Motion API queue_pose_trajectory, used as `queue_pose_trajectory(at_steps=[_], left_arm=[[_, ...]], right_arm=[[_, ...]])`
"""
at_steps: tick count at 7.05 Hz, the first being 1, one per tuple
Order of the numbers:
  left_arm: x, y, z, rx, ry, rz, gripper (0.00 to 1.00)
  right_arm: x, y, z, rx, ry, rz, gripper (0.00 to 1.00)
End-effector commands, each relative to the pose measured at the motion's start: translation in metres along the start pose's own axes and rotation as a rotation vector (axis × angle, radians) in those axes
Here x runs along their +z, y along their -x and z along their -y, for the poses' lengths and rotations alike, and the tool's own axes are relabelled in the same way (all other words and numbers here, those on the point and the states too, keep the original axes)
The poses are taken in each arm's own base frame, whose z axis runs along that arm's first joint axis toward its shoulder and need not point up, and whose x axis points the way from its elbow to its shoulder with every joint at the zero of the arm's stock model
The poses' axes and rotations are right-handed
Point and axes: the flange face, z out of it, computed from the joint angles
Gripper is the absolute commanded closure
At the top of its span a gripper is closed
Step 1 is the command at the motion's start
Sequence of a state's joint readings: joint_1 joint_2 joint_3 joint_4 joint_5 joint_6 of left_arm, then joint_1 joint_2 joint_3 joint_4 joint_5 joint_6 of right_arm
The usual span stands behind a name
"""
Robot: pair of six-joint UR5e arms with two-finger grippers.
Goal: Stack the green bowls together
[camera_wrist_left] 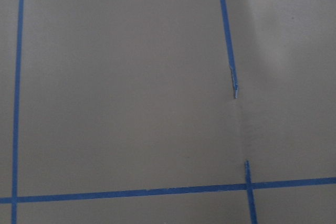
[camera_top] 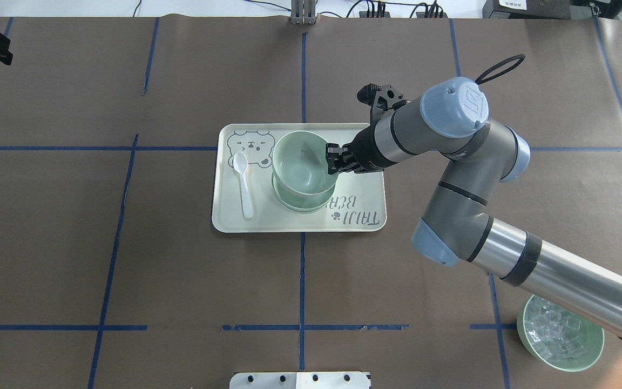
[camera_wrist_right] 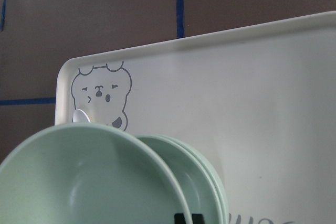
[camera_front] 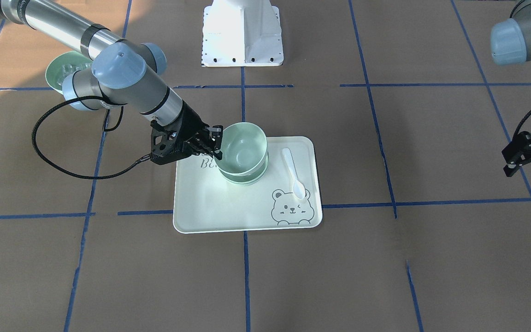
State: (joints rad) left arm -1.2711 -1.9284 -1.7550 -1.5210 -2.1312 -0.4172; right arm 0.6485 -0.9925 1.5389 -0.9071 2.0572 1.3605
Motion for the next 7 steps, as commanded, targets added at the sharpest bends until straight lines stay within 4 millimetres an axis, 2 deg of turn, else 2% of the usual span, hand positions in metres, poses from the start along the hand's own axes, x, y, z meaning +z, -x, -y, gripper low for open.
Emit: queue_pose_trajectory(at_steps=[1,2,5,6,7], left_arm=[[-0.001,0.004,0.001,-0.004,-0.003,0.001,0.0],[-0.002,0.005,0.001,-0.004,-0.004,0.003,0.0],[-0.002,0.005,0.001,-0.005,-0.004,0.003,0.0],[-0.002,0.004,0.001,-0.004,-0.005,0.001,0.0],[-0.002,0.004,0.001,-0.005,-0.003,0.0,0.0]], right_arm=[[0.002,-0.004,-0.002,0.008,0.012,-0.014,0.79],[0.001,-0.001,-0.001,0.011,0.005,-0.018,0.01],[-0.01,0.006,-0.002,0.055,-0.002,0.001,0.0],[-0.019,0.007,0.004,0.066,-0.01,-0.008,0.0],[-0.045,0.014,0.014,0.09,-0.026,-0.036,0.0]])
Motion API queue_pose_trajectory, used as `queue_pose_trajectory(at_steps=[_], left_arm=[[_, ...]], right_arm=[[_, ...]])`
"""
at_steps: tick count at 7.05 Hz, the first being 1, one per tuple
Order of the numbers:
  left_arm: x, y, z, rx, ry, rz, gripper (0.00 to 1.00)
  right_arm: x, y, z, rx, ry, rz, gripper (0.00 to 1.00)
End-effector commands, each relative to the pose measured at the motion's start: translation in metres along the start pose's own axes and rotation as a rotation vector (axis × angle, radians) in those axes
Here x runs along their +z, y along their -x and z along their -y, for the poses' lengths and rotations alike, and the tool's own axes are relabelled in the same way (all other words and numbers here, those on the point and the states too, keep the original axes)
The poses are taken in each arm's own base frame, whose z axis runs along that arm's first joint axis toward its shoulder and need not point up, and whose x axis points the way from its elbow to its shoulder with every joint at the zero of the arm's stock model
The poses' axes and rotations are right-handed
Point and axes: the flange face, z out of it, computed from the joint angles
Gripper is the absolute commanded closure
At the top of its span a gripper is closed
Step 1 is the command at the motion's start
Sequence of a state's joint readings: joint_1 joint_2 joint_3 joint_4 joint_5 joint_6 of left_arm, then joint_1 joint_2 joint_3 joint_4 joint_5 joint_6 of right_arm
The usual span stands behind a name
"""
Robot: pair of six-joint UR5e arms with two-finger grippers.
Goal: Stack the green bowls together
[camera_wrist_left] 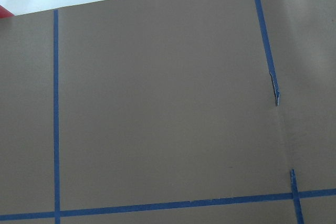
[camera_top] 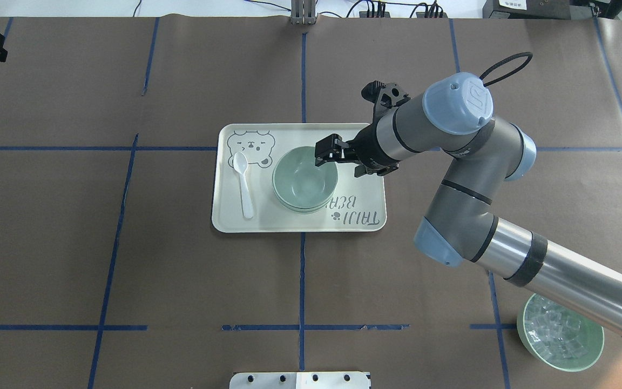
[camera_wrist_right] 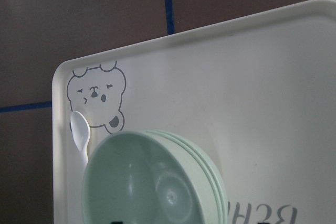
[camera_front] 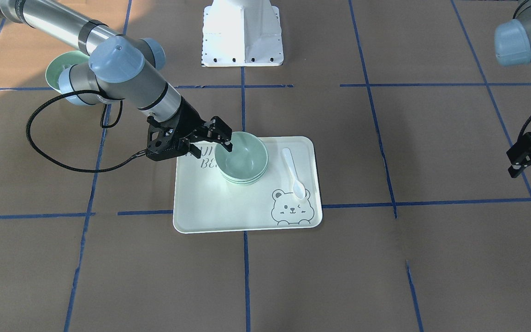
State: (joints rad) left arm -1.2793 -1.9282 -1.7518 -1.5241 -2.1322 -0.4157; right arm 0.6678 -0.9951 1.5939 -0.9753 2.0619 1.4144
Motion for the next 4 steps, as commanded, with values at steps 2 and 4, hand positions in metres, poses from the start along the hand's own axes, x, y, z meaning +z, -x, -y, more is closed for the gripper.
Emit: queue_pose_trajectory(at_steps=[2,4], left_arm=[[0.001,0.018,-0.006,-0.018,0.027,-0.035,0.0],[-0.001,0.045,-0.006,-0.001,0.031,-0.019,0.0]], right_arm=[[-0.101,0.004,0.04,0.039,-0.029,-0.095,0.0],[-0.174,-0.038,0.066,-0.07,-0.034,-0.182,0.0]])
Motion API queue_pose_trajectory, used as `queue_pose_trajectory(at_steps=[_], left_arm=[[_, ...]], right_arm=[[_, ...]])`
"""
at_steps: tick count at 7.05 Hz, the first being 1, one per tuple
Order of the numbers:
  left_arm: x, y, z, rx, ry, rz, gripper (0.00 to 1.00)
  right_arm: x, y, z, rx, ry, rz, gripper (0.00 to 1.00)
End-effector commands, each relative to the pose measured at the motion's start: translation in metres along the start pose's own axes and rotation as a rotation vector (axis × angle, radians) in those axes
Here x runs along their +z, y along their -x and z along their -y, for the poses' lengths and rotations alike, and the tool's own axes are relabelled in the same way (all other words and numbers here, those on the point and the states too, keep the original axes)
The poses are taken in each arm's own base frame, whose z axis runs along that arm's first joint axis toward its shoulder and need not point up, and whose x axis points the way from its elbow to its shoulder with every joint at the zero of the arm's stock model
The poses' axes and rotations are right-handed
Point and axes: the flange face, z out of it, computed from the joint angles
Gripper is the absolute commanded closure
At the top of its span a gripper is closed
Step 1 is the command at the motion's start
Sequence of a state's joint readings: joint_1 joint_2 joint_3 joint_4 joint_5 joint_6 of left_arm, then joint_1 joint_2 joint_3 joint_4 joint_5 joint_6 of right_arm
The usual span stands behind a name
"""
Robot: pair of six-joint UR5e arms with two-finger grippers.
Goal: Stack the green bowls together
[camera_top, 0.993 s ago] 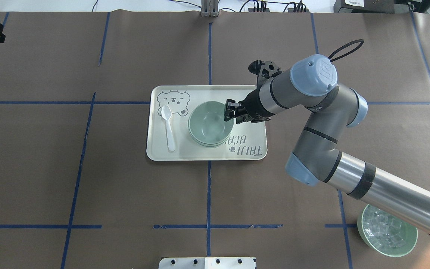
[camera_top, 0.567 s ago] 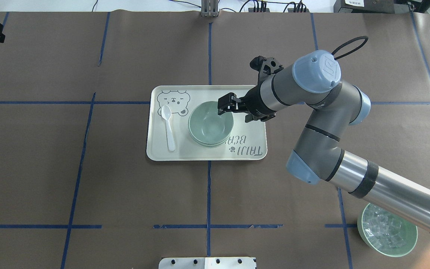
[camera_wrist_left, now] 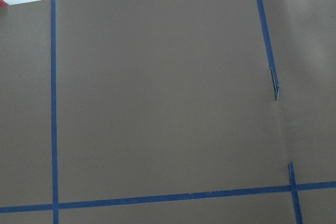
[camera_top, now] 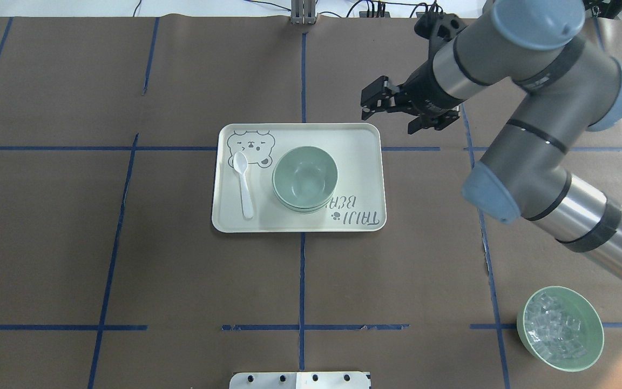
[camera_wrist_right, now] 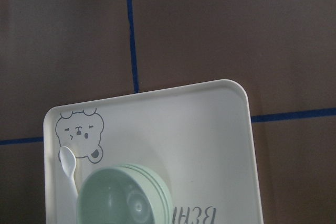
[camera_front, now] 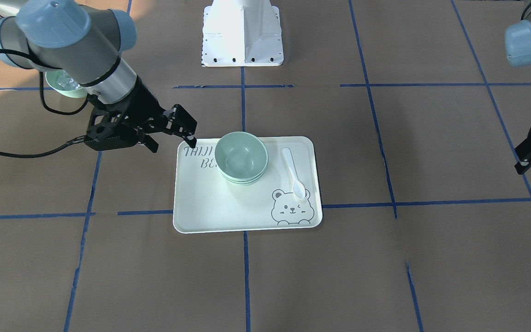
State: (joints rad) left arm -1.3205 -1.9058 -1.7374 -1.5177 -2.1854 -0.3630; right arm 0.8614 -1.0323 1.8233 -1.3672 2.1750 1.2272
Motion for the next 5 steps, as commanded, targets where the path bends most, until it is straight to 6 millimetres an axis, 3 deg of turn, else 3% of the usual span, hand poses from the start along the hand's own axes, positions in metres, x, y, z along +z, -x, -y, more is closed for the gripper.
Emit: queue_pose_trajectory(at_steps=[1,2,5], left_arm=[[0.006,0.03,-0.013,0.024,0.035,-0.028,0.0],[0.01,0.046,-0.023,0.049,0.061,-0.071,0.0],[0.022,0.133,-0.045,0.078,0.094,-0.041,0.0]], right_arm=[[-0.062,-0.075,0.018,-0.118,-0.003,-0.071,0.0],[-0.081,-0.12,0.026,-0.15,0.004,-0.085,0.0],[-0.121,-0.291,0.002,-0.294,0.051,-0.178,0.0]])
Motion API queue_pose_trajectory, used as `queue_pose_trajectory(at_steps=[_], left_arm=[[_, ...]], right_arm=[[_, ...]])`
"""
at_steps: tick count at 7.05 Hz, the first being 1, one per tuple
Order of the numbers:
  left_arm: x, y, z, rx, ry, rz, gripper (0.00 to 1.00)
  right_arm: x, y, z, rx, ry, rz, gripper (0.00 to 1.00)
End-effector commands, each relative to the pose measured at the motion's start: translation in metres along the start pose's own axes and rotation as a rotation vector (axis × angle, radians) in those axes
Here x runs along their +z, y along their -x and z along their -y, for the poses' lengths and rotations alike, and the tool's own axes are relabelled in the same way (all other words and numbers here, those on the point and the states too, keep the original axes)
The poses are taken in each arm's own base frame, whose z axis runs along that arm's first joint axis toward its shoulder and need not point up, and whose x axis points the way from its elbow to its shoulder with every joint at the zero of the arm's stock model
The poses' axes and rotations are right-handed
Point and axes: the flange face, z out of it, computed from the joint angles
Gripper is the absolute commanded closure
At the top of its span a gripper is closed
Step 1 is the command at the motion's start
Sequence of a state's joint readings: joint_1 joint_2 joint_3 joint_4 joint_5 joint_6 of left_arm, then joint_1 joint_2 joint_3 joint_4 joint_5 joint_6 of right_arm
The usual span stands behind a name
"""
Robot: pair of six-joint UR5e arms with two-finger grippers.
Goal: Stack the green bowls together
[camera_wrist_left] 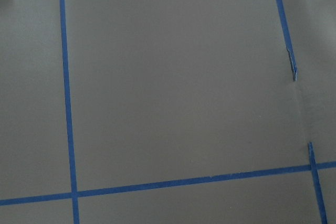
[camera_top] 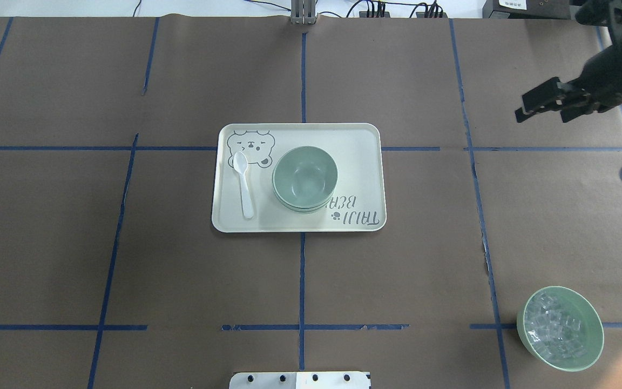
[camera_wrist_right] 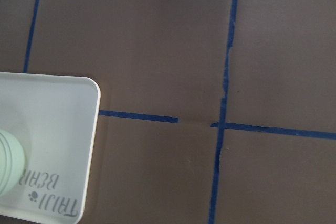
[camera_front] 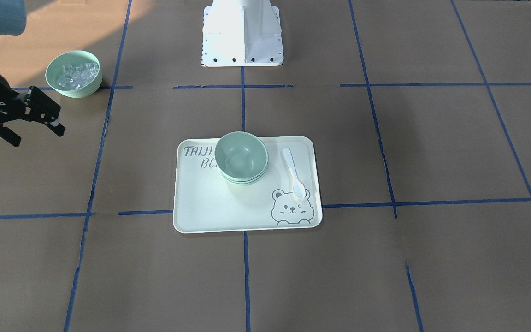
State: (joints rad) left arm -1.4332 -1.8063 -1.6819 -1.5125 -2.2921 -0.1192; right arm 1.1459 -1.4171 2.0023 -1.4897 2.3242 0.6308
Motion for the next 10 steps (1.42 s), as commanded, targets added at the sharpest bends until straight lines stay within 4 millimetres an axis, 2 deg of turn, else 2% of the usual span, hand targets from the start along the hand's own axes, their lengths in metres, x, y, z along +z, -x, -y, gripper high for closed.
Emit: queue_pose_trajectory(at_steps=[1,2,3,4,5,6,7,9,10], left_arm=[[0.024,0.077,-0.031,0.034,0.063,0.005,0.0],[0.035,0.103,-0.039,0.037,0.086,-0.019,0.0],[0.047,0.133,-0.062,0.028,0.114,-0.025,0.0],[0.051,0.15,-0.082,0.008,0.124,-0.03,0.0],[0.054,0.157,-0.096,-0.015,0.132,-0.045,0.0],[0.056,0.159,-0.099,-0.022,0.138,-0.044,0.0],[0.066,0.165,-0.122,-0.051,0.159,-0.05,0.0],[0.06,0.157,-0.129,-0.079,0.145,-0.08,0.0],[0.046,0.142,-0.139,-0.127,0.121,-0.08,0.0]], right_arm=[[-0.013,-0.125,-0.045,-0.123,0.042,-0.066,0.0],[-0.014,-0.179,-0.056,-0.168,0.06,-0.096,0.0],[-0.012,-0.222,-0.06,-0.195,0.079,-0.116,0.0],[-0.012,-0.274,-0.065,-0.136,0.085,-0.117,0.0],[-0.007,-0.292,-0.065,-0.087,0.095,-0.076,0.0],[-0.001,-0.302,-0.074,-0.064,0.11,-0.075,0.0],[0.0,-0.304,-0.069,-0.068,0.109,-0.09,0.0],[0.002,-0.314,-0.075,-0.035,0.117,-0.087,0.0],[0.002,-0.321,-0.077,-0.021,0.118,-0.089,0.0]])
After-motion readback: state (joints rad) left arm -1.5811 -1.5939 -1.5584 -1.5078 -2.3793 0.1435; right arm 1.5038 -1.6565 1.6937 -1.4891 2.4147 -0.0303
